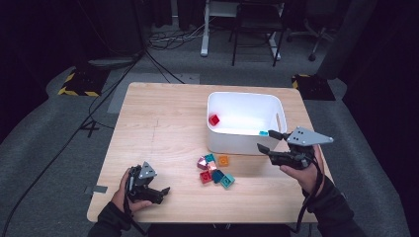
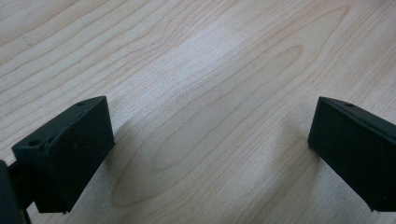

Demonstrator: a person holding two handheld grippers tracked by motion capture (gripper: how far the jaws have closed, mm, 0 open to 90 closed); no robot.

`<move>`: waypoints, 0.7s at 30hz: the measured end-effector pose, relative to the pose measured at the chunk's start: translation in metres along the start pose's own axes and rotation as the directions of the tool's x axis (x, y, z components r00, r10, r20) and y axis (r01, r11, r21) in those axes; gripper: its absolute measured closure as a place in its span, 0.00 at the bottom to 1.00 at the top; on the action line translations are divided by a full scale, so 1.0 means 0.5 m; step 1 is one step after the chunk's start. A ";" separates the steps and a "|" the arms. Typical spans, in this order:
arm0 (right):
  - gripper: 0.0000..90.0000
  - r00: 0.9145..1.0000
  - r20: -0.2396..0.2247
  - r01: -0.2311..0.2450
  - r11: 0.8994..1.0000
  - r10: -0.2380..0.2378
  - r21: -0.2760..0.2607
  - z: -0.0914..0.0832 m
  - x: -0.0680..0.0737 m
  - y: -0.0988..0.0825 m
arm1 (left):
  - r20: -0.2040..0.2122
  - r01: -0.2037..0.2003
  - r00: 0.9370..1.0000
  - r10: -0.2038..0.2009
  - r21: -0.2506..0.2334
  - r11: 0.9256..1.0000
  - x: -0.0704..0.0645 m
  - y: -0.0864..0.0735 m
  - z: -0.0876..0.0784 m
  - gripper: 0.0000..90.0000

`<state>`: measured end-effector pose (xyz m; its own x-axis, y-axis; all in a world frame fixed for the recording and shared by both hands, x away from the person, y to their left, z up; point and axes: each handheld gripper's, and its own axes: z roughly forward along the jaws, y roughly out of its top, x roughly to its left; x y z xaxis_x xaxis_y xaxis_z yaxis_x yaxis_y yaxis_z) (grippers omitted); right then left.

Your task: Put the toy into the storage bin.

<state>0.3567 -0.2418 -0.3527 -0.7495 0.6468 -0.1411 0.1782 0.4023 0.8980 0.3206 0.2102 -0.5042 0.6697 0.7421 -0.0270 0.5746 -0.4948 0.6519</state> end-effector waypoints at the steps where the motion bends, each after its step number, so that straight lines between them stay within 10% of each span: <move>1: 0.43 1.000 0.000 0.000 1.000 0.000 0.000 0.000 0.000 0.000 | 0.000 0.000 1.000 0.000 -0.002 1.000 0.000 0.000 0.000 0.01; 21: 0.43 0.988 -0.154 0.014 0.991 0.007 0.131 0.119 0.124 -0.152 | -0.001 -0.003 1.000 0.003 -0.001 1.000 0.000 0.000 0.000 0.01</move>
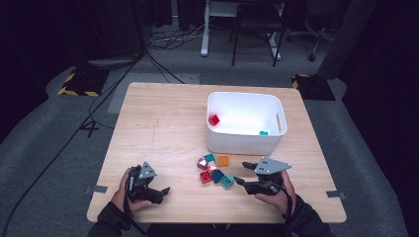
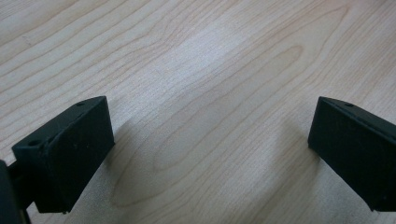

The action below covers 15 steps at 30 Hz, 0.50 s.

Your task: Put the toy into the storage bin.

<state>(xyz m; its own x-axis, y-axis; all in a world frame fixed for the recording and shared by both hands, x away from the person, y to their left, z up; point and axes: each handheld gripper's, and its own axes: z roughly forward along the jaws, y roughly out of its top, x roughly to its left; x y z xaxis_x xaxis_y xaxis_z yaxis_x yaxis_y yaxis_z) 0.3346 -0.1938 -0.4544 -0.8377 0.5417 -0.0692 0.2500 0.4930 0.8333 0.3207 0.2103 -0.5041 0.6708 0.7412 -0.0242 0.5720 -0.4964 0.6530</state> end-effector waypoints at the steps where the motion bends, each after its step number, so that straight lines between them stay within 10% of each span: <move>1: 0.43 1.000 -0.008 -0.003 1.000 0.003 0.006 0.006 0.002 -0.004 | 0.000 0.000 1.000 0.000 0.000 1.000 0.000 0.000 0.000 0.01; 15: 0.41 0.997 -0.071 0.025 0.992 -0.016 0.123 0.094 0.045 -0.036 | -0.003 0.001 1.000 -0.001 0.001 1.000 0.000 0.000 -0.001 0.01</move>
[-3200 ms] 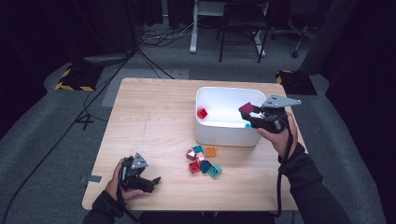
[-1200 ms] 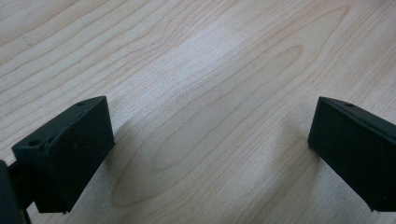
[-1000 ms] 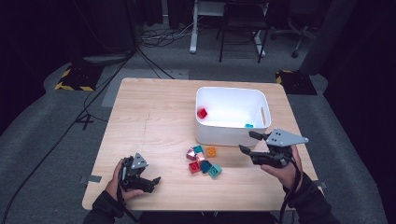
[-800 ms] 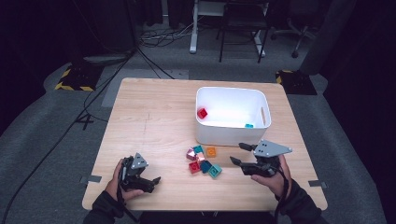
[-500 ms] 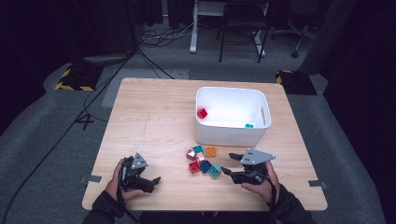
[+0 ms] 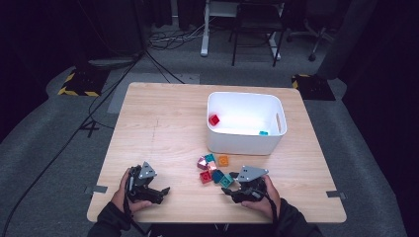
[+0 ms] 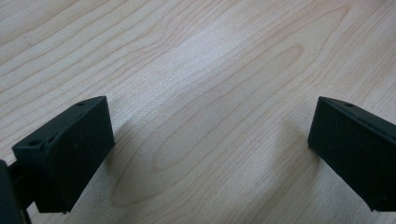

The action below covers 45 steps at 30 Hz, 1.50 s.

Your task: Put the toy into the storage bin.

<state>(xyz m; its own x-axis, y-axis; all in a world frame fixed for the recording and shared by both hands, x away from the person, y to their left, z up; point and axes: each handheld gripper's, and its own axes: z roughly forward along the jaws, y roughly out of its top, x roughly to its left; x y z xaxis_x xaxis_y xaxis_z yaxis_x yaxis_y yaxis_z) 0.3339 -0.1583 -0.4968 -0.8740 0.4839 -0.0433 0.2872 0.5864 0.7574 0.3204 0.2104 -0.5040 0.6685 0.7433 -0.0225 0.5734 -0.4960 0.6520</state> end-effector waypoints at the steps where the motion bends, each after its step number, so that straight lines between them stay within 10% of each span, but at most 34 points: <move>1: 0.41 1.000 0.000 0.000 1.000 0.000 0.000 0.000 0.000 0.000 | 0.000 -0.001 1.000 0.001 -0.001 1.000 0.000 0.000 0.000 0.01; 16: 0.53 0.999 0.000 -0.041 0.999 0.041 0.001 0.009 -0.005 -0.007 | -0.002 -0.001 1.000 0.001 -0.001 1.000 0.000 0.000 0.000 0.01; 45: 0.53 0.985 0.113 -0.120 0.990 0.128 -0.075 -0.118 -0.066 -0.030 | 0.003 0.001 1.000 -0.001 0.000 1.000 0.000 0.000 0.000 0.01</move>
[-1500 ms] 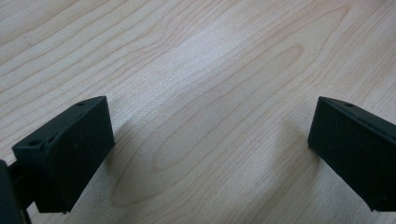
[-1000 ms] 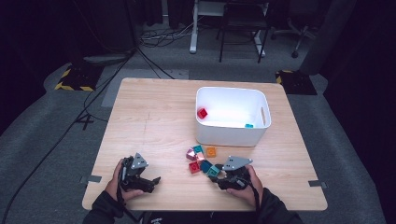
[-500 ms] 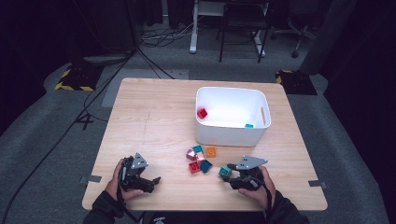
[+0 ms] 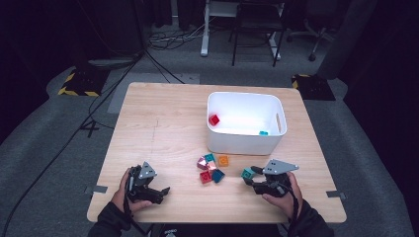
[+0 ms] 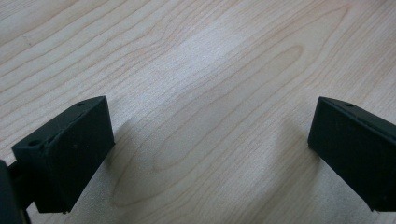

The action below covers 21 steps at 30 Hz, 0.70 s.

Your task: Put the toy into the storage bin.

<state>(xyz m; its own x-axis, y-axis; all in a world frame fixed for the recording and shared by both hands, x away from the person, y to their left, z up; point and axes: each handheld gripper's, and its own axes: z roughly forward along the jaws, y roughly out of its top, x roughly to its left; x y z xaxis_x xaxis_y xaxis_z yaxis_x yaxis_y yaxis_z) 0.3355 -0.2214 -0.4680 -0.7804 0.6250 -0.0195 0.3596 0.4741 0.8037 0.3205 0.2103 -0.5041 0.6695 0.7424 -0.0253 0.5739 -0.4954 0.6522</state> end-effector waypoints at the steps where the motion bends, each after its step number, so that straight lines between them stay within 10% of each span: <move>1: 0.53 1.000 0.004 -0.005 1.000 0.006 -0.005 -0.004 -0.002 0.002 | 0.000 -0.002 1.000 0.002 -0.002 1.000 0.000 0.000 0.000 0.01; 21: 0.53 0.998 0.068 0.009 0.995 -0.002 -0.103 -0.076 -0.032 0.068 | -0.014 0.000 1.000 0.000 -0.004 1.000 0.000 0.000 -0.001 0.01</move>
<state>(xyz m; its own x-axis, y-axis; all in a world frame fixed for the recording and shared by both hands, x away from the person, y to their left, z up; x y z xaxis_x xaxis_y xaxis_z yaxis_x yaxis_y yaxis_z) 0.3408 -0.2388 -0.4180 -0.7448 0.6645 -0.0616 0.2978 0.4136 0.8603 0.3201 0.2107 -0.5037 0.6627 0.7487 -0.0142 0.5717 -0.4937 0.6553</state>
